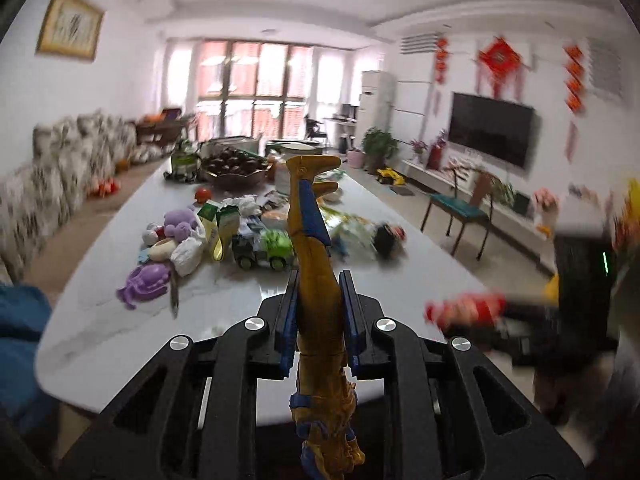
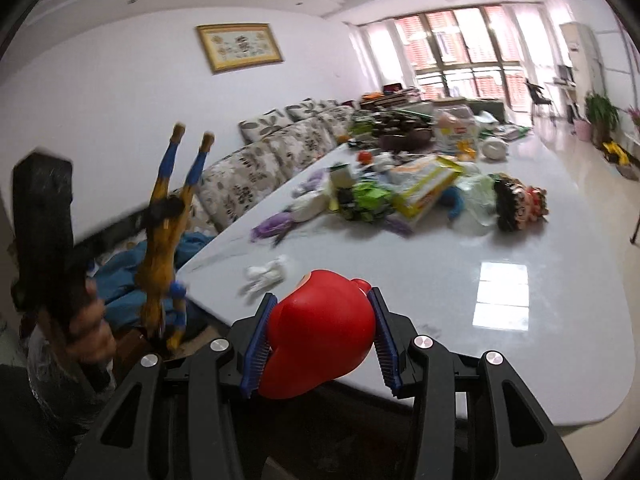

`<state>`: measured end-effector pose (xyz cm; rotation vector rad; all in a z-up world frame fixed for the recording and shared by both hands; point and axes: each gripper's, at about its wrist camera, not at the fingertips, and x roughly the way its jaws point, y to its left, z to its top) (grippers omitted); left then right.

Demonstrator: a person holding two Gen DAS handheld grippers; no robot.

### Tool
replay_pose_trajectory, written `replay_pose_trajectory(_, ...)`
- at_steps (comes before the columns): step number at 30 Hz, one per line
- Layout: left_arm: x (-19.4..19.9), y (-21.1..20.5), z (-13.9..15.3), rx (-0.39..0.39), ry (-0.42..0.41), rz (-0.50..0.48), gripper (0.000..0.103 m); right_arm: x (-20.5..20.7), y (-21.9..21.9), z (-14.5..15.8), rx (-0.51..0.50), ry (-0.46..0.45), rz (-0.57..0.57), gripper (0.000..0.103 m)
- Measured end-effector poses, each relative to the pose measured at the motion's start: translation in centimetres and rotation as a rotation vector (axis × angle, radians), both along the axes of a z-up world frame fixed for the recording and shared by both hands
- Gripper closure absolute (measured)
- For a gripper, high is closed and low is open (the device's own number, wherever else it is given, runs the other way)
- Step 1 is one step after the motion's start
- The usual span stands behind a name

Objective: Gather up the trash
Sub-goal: 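Lower both tools into the bin and open both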

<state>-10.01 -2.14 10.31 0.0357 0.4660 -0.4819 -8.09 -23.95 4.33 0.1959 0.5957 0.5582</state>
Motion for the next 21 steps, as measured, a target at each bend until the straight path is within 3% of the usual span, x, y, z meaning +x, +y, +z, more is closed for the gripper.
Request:
replay_pose_trajectory(2, -1.5, -0.3, -1.5, 0.038, 0.010, -0.016, 0.085, -1.6, 1.0, -0.1, -0.021, 0.006, 0.034, 0.057)
replay_pose_trajectory(5, -4.4, -0.1, -6.0, 0.115, 0.063, -0.026, 0.084, -3.4, 2.8, -1.8, -0.088, 0.058, 0.077, 0.057)
replay_pose_trajectory(9, -4.4, 0.2, -12.6, 0.150, 0.201, 0.001, 0.083, -3.8, 4.8, -8.2, -0.175, 0.217, 0.112, 0.057)
replay_pose_trajectory(10, -3.8, 0.1, -14.7, 0.171, 0.245, 0.017, 0.078, -3.5, 5.2, -10.1, -0.195, 0.262, 0.119, 0.056)
replay_pose_trajectory(11, -2.9, 0.1, -16.9, 0.201, 0.296, 0.020, 0.069, -3.2, 5.5, -11.7, -0.211, 0.299, 0.123, 0.046)
replay_pose_trajectory(12, -1.7, -0.1, -19.8, 0.249, 0.345, 0.040, 0.044, -2.7, 6.0, -14.2, -0.238, 0.347, 0.126, 0.033)
replay_pose_trajectory(13, -1.3, 0.0, -21.7, 0.280, 0.367, 0.064, 0.039, -2.4, 6.4, -16.1, -0.264, 0.384, 0.133, 0.034)
replay_pose_trajectory(15, -0.2, 0.4, -24.6, 0.322, 0.421, 0.085, 0.039, -1.6, 6.5, -18.1, -0.281, 0.470, 0.143, 0.046)
replay_pose_trajectory(17, 0.1, 1.0, -24.0, 0.307, 0.422, 0.089, 0.039, -2.0, 5.7, -15.7, -0.228, 0.409, 0.142, 0.043)
replay_pose_trajectory(19, -0.2, 1.7, -20.1, 0.274, 0.331, 0.083, 0.037, -2.3, 5.2, -12.3, -0.226, 0.331, 0.156, 0.039)
replay_pose_trajectory(20, -0.2, 1.9, -18.3, 0.266, 0.292, 0.083, 0.035, -2.3, 4.9, -10.4, -0.230, 0.278, 0.151, 0.035)
replay_pose_trajectory(21, 0.3, 2.2, -15.7, 0.267, 0.220, 0.101, 0.023, -1.9, 4.3, -8.0, -0.230, 0.208, 0.134, 0.032)
